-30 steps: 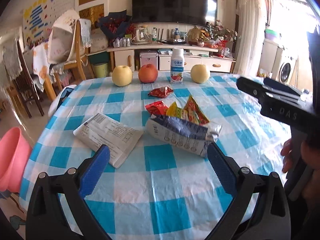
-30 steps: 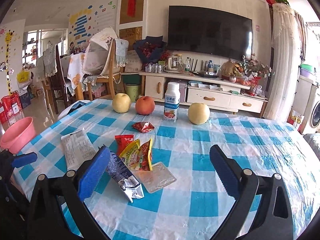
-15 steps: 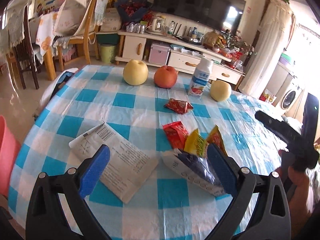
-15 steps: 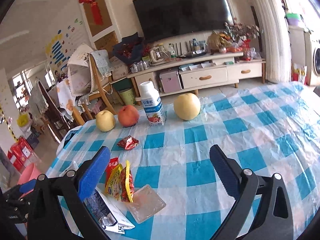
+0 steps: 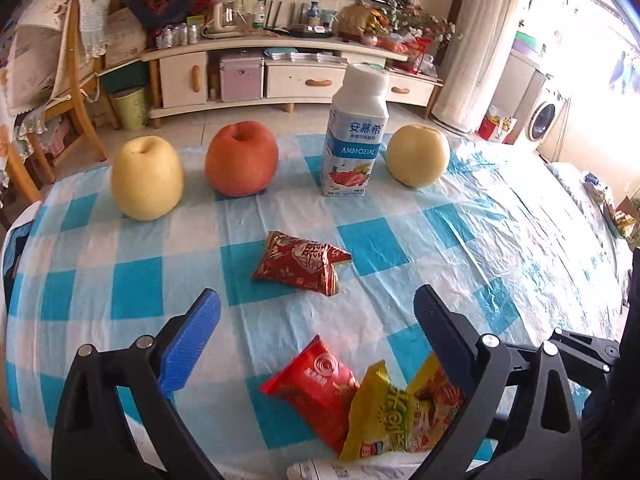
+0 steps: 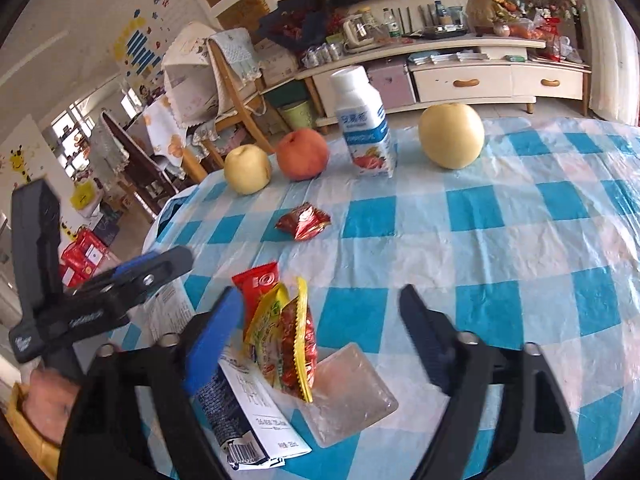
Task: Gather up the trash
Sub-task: 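Grasp the yellow chip bag with the right tool while the left tool grasps the red candy wrapper, then carry the chip bag and candy wrapper to the pink bucket and open both tools, then move both tools back over the table toward the blue-white carton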
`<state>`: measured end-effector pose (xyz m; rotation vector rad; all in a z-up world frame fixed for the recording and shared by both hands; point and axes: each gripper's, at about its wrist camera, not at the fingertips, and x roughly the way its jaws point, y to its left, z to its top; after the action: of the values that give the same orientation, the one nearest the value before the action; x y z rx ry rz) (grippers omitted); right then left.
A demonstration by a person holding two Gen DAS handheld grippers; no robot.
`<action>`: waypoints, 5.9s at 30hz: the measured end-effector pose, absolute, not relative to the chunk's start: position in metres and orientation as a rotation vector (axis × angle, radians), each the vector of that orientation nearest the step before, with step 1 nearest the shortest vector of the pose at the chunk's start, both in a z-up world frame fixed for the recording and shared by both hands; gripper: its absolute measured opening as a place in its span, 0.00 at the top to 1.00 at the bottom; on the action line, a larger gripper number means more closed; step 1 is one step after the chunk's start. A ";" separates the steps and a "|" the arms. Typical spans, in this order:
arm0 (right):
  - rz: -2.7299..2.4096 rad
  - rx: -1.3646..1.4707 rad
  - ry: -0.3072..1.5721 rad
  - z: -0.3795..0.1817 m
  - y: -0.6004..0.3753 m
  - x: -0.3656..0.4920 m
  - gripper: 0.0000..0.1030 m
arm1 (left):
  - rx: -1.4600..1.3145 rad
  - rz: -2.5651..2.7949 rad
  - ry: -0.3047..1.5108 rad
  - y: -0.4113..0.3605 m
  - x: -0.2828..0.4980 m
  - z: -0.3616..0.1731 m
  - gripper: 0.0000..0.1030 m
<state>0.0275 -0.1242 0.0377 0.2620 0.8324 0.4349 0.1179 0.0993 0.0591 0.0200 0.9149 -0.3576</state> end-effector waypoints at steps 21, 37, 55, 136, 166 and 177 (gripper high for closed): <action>0.596 0.278 1.042 0.000 -0.097 0.032 0.69 | 0.080 -0.418 1.120 0.080 0.181 0.008 0.30; 0.588 0.366 1.024 -0.004 -0.102 0.034 0.77 | 0.003 -0.372 1.093 0.096 0.173 0.010 0.53; 0.549 0.438 0.866 0.024 -0.135 0.028 0.82 | -0.130 -0.301 0.949 0.162 0.101 0.060 0.54; 0.901 -0.190 0.681 0.075 0.252 -0.102 0.20 | -0.336 0.387 0.579 0.490 -0.215 0.101 0.10; 0.478 -0.102 0.546 0.078 0.042 -0.133 0.12 | -0.108 0.047 0.576 0.289 -0.180 0.141 0.06; 0.424 -0.018 0.524 0.083 -0.008 -0.130 0.12 | -0.073 -0.021 0.615 0.231 -0.174 0.133 0.06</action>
<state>-0.1304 -0.0079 0.0827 -0.0178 0.5236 0.4242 -0.1740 0.2307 0.1327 -0.0728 0.6148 -0.0215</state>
